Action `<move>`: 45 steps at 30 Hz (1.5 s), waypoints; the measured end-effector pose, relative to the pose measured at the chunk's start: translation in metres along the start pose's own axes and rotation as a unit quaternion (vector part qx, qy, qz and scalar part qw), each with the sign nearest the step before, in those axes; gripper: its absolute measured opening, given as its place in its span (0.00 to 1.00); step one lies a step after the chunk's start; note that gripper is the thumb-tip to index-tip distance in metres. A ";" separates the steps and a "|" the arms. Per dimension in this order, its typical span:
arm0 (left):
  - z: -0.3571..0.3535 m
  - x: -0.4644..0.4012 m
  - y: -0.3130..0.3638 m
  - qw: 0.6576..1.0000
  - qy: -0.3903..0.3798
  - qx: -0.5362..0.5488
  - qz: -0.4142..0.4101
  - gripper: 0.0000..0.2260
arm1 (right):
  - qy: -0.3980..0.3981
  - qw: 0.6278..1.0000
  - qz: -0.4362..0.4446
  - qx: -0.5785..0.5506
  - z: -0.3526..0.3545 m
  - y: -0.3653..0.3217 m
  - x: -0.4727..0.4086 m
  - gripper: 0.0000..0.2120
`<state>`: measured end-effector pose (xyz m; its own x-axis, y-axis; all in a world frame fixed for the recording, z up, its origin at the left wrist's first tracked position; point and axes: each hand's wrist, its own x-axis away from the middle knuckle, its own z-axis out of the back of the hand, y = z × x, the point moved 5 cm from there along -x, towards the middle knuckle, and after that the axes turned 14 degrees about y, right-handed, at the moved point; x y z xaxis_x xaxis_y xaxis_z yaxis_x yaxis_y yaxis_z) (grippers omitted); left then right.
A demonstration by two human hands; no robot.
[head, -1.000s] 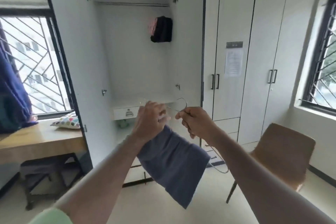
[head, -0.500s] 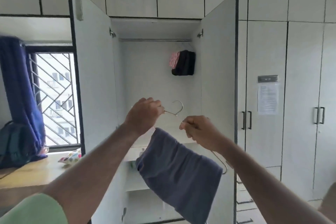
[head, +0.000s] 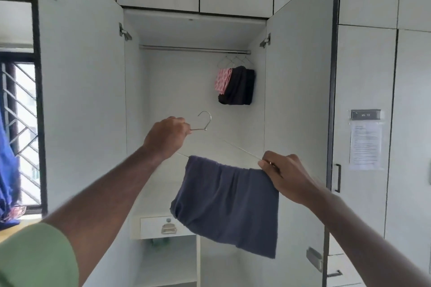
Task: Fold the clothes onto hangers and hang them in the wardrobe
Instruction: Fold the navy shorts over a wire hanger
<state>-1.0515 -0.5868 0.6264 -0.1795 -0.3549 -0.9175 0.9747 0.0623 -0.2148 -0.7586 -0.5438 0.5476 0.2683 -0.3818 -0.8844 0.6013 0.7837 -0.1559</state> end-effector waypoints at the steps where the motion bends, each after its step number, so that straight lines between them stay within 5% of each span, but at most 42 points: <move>1: -0.012 -0.005 -0.004 1.000 -0.004 0.005 0.010 0.12 | 0.009 1.000 0.000 0.001 -0.004 0.004 -0.008 0.15; 8: -0.134 -0.072 -0.045 0.998 0.051 0.028 0.036 0.15 | 0.093 0.995 -0.031 0.025 -0.074 0.035 -0.114 0.17; 15: -0.234 -0.152 -0.097 0.997 0.070 0.020 -0.003 0.16 | 0.010 0.996 -0.034 0.080 -0.165 0.082 -0.212 0.22; 25: -0.363 -0.218 -0.181 0.978 0.115 0.124 0.119 0.13 | 0.136 0.981 -0.053 0.125 -0.258 0.145 -0.340 0.16; 45: -0.533 -0.349 -0.257 0.981 0.052 0.154 0.106 0.15 | 0.239 0.958 -0.063 0.142 -0.343 0.169 -0.621 0.10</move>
<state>-1.3109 0.0183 0.8231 0.0349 -0.2659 -0.9634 0.9828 -0.1656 0.0813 -1.0814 -0.0062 0.9195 -0.1545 -0.1434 -0.9775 0.8054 0.5548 -0.2087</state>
